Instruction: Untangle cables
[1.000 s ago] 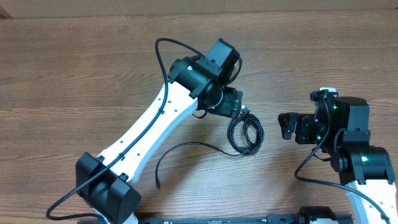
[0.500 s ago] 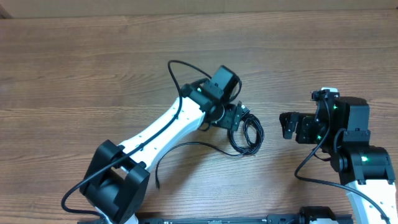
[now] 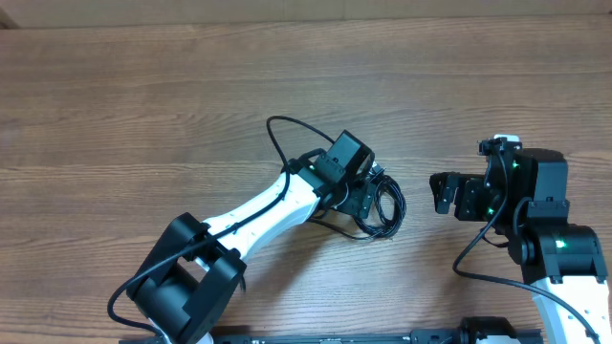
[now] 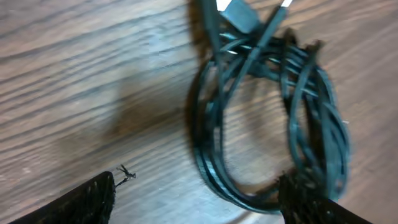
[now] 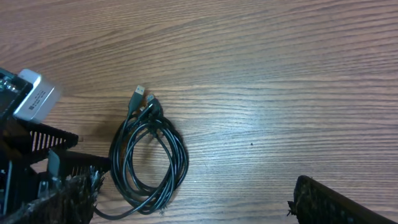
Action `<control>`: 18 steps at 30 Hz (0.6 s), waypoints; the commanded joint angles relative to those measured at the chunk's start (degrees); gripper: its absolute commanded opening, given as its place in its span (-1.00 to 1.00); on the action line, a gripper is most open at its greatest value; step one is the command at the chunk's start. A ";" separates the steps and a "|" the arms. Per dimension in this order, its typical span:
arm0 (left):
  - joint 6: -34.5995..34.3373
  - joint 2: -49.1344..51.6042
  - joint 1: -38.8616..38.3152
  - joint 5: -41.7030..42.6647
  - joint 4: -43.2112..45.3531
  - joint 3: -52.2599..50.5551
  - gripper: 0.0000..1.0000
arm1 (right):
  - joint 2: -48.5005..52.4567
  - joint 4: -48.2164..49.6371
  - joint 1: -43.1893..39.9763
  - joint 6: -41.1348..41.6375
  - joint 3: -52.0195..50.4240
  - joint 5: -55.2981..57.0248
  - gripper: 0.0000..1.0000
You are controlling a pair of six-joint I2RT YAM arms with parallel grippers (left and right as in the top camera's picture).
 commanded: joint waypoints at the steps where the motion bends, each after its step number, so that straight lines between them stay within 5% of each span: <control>1: 0.39 0.52 -0.48 -5.95 0.22 -0.57 0.71 | -0.13 0.26 -0.07 0.46 1.51 0.37 1.00; 18: 0.42 7.58 -1.33 -4.22 1.95 -0.50 0.83 | -0.13 -0.57 -0.07 0.46 1.49 0.37 1.00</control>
